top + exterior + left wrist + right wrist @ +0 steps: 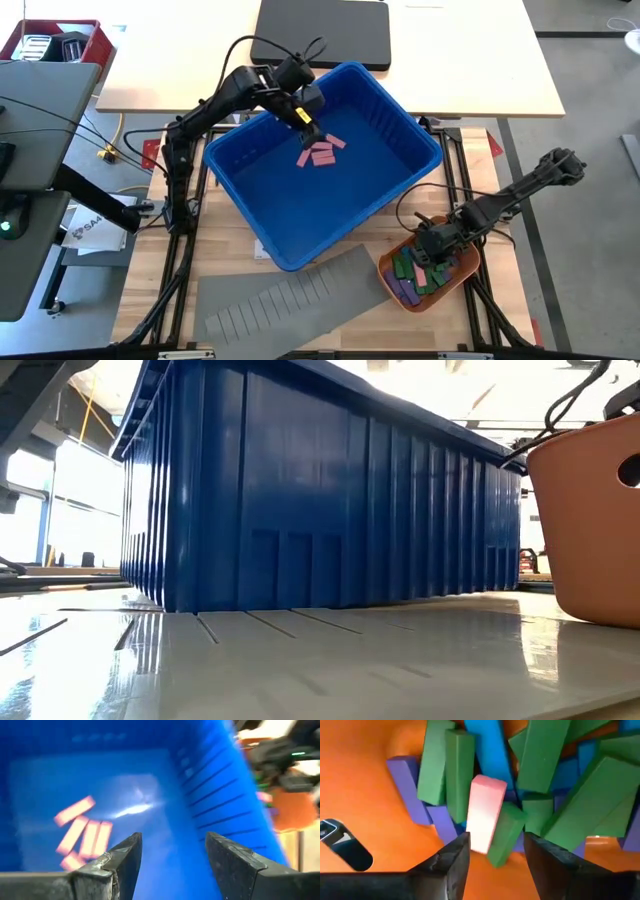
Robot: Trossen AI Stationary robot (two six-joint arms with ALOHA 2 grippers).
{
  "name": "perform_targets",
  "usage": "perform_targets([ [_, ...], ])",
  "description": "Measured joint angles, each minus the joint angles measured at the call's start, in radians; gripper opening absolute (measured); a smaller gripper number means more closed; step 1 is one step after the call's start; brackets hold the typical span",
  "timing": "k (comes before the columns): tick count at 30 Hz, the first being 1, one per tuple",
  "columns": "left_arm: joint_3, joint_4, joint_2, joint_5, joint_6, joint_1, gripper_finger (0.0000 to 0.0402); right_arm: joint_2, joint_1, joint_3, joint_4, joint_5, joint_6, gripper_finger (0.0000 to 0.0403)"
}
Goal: Sort blocks
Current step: Adjust the blue bin
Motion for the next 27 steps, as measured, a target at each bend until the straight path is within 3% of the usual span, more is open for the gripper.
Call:
perform_targets([
  [4,0.0,-0.093,0.0,-0.065,-0.071,0.019,0.0209,-0.001,0.0,0.084,-0.031,-0.013,-0.009,0.0182],
  [8,-0.001,-0.166,-0.012,-0.078,-0.133,0.031,0.0209,-0.001,0.0,0.288,-0.155,0.029,-0.038,0.0184],
  [12,-0.001,-0.162,-0.078,-0.101,-0.153,-0.004,0.0209,-0.002,-0.002,0.524,-0.232,0.21,-0.168,0.0184],
  [16,-0.001,-0.147,-0.162,-0.172,-0.162,-0.078,0.0209,-0.002,-0.065,0.712,-0.196,0.42,-0.469,0.0184],
  [20,-0.001,-0.175,-0.234,-0.329,-0.342,-0.169,0.0209,0.003,-0.245,0.848,-0.166,0.61,-0.779,0.0185],
  [22,0.001,-0.232,-0.258,-0.376,-0.508,-0.207,0.0209,0.011,-0.366,0.895,-0.159,0.646,-0.914,0.0185],
  [24,-0.001,-0.29,-0.268,-0.414,-0.702,-0.243,0.0209,0.023,-0.507,0.925,-0.16,0.606,-1.031,0.0186],
  [27,-0.06,-0.271,-0.293,-0.425,-0.942,-0.294,0.0211,0.053,-0.717,0.936,-0.153,0.438,-1.169,0.0195],
])
